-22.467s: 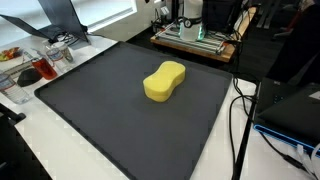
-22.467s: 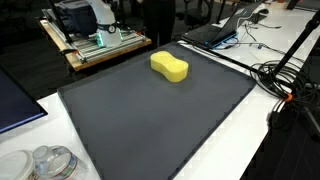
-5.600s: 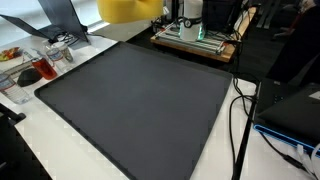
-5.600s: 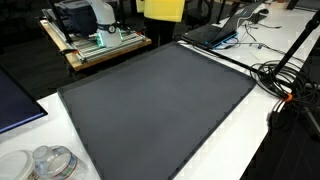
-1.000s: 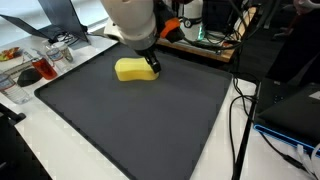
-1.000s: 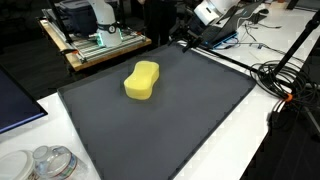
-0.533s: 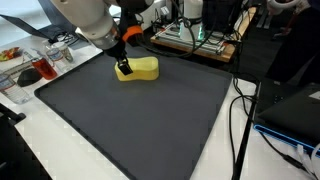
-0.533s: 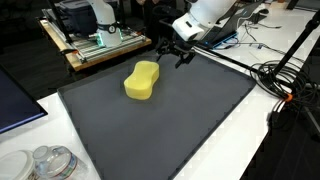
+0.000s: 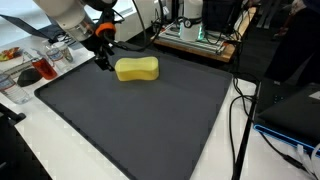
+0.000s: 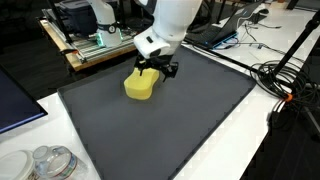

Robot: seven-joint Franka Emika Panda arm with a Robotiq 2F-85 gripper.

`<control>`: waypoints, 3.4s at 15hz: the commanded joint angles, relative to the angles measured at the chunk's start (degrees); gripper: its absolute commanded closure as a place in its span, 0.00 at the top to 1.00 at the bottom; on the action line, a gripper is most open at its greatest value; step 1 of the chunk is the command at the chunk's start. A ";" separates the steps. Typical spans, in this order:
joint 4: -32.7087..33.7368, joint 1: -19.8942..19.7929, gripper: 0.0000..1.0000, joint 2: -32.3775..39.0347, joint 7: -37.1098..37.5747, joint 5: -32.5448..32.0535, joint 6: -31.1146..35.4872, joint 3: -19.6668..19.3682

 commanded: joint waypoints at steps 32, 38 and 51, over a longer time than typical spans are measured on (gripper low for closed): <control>-12.61 -21.51 1.00 -2.58 -42.28 29.41 13.03 -1.33; -17.70 -25.42 1.00 -4.17 -51.67 34.50 14.14 -0.59; -45.63 -23.09 1.00 -24.89 -58.57 46.61 20.62 -5.32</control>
